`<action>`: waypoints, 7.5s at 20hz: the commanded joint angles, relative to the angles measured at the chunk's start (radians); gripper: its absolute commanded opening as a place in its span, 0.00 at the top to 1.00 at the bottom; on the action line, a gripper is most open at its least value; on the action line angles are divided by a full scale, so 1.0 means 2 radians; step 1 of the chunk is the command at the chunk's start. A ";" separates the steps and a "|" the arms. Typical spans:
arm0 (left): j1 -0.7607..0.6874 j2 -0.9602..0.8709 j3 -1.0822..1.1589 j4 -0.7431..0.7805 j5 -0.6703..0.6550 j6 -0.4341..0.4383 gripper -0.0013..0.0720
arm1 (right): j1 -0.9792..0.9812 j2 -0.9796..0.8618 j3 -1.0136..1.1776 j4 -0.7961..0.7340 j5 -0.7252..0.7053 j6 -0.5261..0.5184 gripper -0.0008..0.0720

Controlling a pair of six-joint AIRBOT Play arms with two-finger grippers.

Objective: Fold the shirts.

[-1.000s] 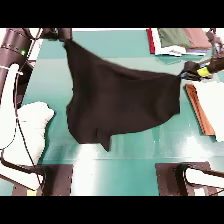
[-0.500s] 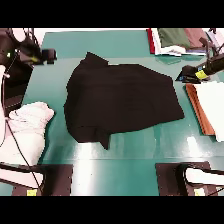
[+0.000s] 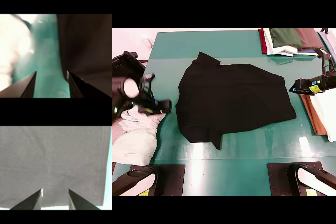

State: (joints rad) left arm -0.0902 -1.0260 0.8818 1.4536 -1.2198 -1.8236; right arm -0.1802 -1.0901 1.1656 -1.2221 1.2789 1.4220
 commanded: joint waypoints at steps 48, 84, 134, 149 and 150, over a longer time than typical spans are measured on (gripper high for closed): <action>0.001 0.117 0.271 -0.107 0.117 0.079 0.95 | -0.117 0.078 0.066 0.202 -0.079 -0.109 0.96; 0.001 -0.292 0.366 -0.128 -0.035 0.167 0.95 | -0.047 -0.299 0.287 0.014 0.139 -0.007 0.96; -0.162 0.036 -0.145 -0.217 0.138 0.066 0.95 | -0.383 -0.006 -0.295 0.011 0.060 -0.035 0.29; -0.162 0.163 -0.134 -0.080 -0.009 -0.019 0.95 | -0.174 0.001 -0.248 0.014 0.048 -0.063 0.96; -0.162 0.186 -0.134 -0.074 -0.035 -0.019 0.95 | -0.166 0.015 -0.240 -0.007 0.070 -0.062 0.96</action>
State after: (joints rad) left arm -0.4145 -0.7544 0.6121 1.1950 -1.1168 -1.8076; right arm -0.5629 -1.0885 0.6353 -1.1515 1.2957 1.3018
